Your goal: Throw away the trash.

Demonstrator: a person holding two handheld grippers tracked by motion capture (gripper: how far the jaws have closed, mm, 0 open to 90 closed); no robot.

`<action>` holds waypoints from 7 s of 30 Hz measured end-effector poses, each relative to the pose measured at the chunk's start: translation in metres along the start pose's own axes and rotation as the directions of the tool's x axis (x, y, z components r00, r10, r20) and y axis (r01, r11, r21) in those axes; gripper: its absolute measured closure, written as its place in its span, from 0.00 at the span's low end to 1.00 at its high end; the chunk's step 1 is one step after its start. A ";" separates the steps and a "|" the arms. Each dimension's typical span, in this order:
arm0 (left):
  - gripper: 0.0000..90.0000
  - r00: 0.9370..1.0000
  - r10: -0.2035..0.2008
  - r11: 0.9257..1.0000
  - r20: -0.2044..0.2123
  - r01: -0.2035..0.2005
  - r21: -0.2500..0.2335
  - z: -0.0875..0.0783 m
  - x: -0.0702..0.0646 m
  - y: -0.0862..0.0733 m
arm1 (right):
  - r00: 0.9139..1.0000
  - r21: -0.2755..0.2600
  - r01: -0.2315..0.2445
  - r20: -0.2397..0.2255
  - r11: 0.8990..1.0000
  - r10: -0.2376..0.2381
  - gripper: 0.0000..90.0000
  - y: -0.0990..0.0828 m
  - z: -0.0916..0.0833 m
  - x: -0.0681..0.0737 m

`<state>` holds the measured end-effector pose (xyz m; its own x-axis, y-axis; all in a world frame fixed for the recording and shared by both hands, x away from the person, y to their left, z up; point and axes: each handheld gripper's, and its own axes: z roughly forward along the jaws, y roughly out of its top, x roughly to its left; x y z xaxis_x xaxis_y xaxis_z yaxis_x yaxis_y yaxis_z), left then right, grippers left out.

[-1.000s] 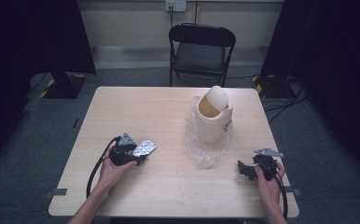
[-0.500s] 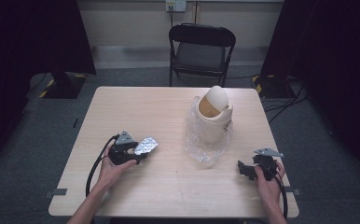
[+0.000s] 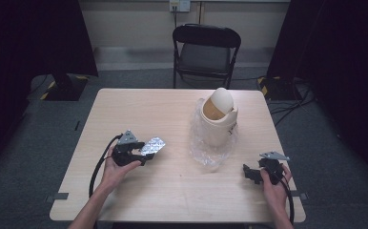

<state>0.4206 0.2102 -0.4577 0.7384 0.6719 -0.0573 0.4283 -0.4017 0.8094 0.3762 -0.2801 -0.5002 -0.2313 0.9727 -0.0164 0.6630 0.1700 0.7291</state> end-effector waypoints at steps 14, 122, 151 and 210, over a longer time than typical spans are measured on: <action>0.38 0.999 0.031 0.998 0.017 -0.030 -0.050 -0.005 -0.007 0.028 | 1.000 0.000 0.001 0.000 1.000 -0.001 0.09 0.000 0.000 0.000; 0.51 0.972 0.149 0.989 0.182 -0.143 -0.048 0.126 -0.060 0.203 | 1.000 0.000 0.001 -0.001 1.000 -0.001 0.09 0.000 0.000 0.000; 0.18 0.986 0.114 0.987 0.123 -0.099 -0.126 0.058 -0.030 0.178 | 1.000 0.002 0.008 -0.008 1.000 -0.008 0.09 0.001 0.001 -0.001; 0.18 0.916 -0.226 0.964 -0.333 0.259 0.057 -0.072 0.027 -0.086 | 1.000 0.002 0.008 -0.006 1.000 -0.008 0.09 0.001 0.001 -0.001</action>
<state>0.3665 0.3080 -0.4864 0.4062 0.9129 -0.0409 0.6340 -0.2493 0.7321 0.3772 -0.2806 -0.5000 -0.2411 0.9703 -0.0178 0.6625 0.1780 0.7277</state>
